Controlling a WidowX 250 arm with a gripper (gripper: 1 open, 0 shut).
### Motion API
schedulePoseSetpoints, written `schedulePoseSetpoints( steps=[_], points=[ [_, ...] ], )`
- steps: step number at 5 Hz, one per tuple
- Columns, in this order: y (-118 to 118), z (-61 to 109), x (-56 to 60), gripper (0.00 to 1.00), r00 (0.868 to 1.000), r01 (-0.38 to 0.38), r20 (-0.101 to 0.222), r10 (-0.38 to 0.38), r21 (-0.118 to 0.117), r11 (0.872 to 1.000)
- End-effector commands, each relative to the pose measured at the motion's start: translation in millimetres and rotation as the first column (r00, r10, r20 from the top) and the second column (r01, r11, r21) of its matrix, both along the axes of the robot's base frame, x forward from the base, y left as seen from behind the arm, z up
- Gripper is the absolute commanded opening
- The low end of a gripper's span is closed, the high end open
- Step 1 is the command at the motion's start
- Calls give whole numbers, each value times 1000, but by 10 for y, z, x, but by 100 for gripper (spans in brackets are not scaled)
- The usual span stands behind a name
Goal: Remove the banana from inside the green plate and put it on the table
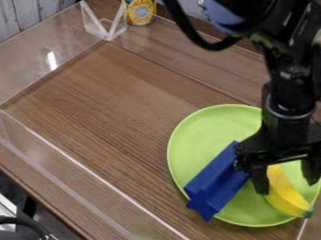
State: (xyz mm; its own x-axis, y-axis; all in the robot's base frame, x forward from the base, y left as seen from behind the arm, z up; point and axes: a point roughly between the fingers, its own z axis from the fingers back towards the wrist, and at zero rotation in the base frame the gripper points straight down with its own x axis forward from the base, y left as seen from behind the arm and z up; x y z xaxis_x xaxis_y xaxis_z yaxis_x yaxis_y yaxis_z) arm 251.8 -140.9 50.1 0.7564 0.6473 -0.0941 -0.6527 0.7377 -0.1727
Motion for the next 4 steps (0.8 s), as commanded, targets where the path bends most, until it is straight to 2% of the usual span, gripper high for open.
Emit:
schedulePoseSetpoints(
  steps=[1, 4],
  points=[
    [-40, 67, 29, 100, 999, 7, 35, -6, -18, 1000],
    [-44, 94, 57, 100, 998, 22, 61, -22, -3, 1000]
  ],
)
